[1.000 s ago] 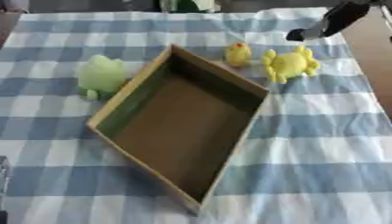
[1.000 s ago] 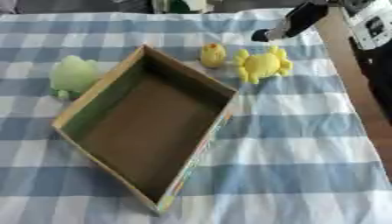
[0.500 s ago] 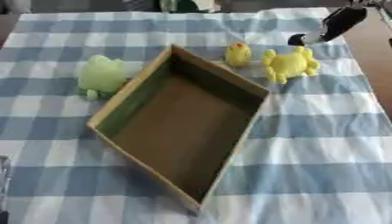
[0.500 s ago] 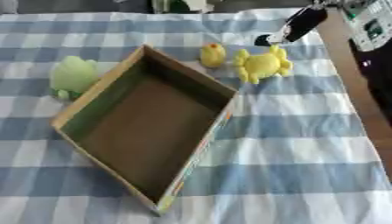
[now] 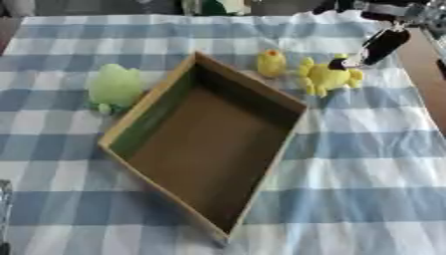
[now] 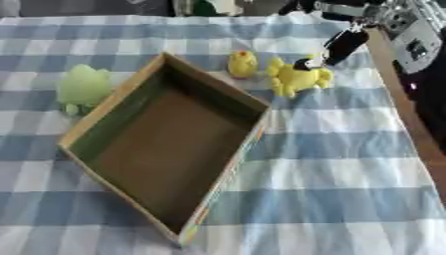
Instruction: Pick up objects on the table and place them in the box.
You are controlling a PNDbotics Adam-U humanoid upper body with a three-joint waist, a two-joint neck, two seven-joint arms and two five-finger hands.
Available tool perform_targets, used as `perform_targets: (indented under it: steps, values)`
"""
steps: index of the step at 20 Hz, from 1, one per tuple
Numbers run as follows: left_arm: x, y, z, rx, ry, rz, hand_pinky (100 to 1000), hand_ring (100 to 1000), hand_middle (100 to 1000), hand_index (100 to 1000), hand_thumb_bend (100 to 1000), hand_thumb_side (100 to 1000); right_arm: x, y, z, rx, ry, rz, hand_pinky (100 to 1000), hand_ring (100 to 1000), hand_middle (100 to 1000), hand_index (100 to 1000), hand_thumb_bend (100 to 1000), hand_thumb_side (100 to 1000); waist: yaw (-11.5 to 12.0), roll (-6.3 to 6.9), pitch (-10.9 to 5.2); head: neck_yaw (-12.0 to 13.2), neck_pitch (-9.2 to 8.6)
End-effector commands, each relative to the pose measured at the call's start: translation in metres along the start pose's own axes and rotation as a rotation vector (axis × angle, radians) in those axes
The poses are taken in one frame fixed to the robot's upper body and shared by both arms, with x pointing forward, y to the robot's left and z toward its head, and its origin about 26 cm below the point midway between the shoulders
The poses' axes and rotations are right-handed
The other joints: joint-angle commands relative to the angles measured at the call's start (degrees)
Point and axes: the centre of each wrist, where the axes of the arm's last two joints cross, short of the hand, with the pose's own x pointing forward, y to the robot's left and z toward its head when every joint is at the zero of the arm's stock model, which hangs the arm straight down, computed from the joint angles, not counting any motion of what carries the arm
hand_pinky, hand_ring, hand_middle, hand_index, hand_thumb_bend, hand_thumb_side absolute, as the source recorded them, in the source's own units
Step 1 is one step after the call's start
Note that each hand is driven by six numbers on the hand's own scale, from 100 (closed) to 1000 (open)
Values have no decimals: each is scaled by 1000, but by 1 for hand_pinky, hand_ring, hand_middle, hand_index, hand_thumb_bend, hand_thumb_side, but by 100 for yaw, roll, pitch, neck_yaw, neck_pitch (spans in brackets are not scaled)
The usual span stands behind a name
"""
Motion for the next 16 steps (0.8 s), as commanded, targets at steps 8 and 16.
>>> perform_targets:
  steps: [8,16]
  values:
    - [6,1,-5,-12,-30,2,472,543,564,792,100,702,-11,2,15,395,-185,244,889,990,909,963,461,298,-7,-20,-90,35,-81]
    - [6,0,-6,-13,-34,5,472,543,564,793,100,702,-21,19,25,448,-149,215,889,991,906,967,459,274,-16,-26,-64,54,-107]
